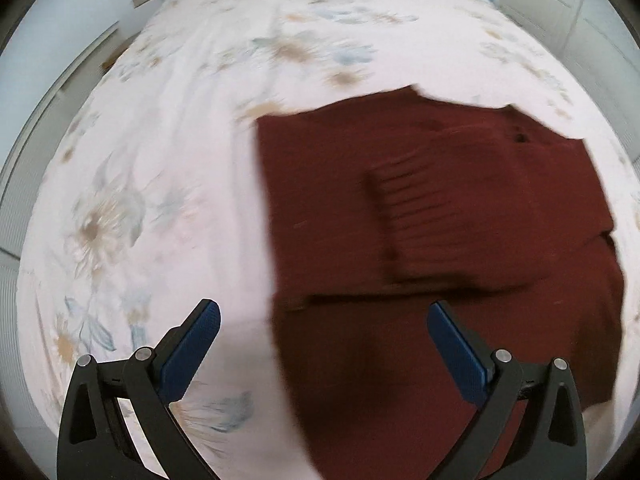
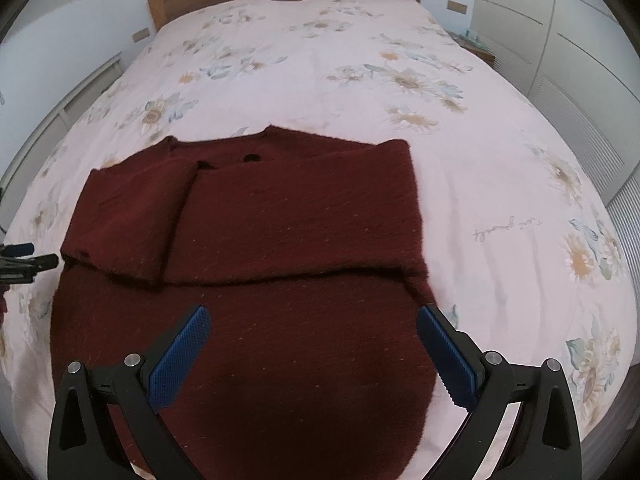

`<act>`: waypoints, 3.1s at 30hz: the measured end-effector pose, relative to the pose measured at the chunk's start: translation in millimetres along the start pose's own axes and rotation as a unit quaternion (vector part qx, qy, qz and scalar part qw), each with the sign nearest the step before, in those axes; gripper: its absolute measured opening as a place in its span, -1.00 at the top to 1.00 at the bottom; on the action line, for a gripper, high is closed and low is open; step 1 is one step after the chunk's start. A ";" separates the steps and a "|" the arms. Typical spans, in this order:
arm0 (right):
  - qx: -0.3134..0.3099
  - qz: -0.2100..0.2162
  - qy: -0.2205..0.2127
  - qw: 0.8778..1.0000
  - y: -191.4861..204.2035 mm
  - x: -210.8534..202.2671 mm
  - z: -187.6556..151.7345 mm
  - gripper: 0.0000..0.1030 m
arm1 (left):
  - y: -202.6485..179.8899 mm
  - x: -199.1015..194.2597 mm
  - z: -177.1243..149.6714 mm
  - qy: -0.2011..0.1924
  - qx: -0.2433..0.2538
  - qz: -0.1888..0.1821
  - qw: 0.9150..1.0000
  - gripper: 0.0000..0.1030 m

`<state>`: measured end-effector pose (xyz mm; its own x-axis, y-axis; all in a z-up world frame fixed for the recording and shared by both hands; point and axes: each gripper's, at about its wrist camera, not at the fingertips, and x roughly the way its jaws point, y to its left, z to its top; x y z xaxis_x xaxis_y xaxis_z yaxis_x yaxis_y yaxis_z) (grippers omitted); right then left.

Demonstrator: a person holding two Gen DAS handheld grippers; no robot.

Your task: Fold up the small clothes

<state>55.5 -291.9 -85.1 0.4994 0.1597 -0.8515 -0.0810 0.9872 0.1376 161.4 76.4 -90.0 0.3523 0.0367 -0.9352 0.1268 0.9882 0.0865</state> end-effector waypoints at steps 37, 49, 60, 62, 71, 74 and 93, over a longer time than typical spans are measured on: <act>-0.257 0.054 0.021 0.965 254.3 91.2 53.2 -0.99 | 5.7 80.6 7.2 0.026 -0.006 -0.056 0.998 0.78; -0.265 0.063 0.072 0.959 275.8 130.8 62.8 0.33 | 14.7 75.9 0.3 0.022 0.003 -0.055 0.998 0.78; -0.144 0.078 0.014 0.986 182.1 65.9 105.6 0.79 | 24.5 71.1 -5.0 0.020 0.004 -0.064 0.998 0.78; -0.117 0.068 0.006 0.991 152.3 55.6 112.1 0.79 | 24.8 69.7 -5.5 0.018 0.002 -0.062 0.998 0.78; -0.028 0.019 -0.003 0.999 48.7 54.4 103.6 0.80 | 12.9 52.9 -6.5 -0.026 0.010 -0.025 0.999 0.79; 0.000 0.011 0.017 1.000 22.2 71.9 89.7 0.80 | 8.3 51.8 -8.4 -0.026 0.010 -0.019 0.999 0.79; 0.035 -0.011 0.053 0.998 -20.1 93.5 48.3 -0.48 | -5.8 61.4 -13.6 0.009 0.008 0.024 1.000 0.41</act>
<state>145.5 -296.8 -143.1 0.4060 0.1405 -0.9030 -0.0080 0.9886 0.1503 169.6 74.9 -152.6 0.3420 0.0858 -0.9358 0.1244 0.9829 0.1356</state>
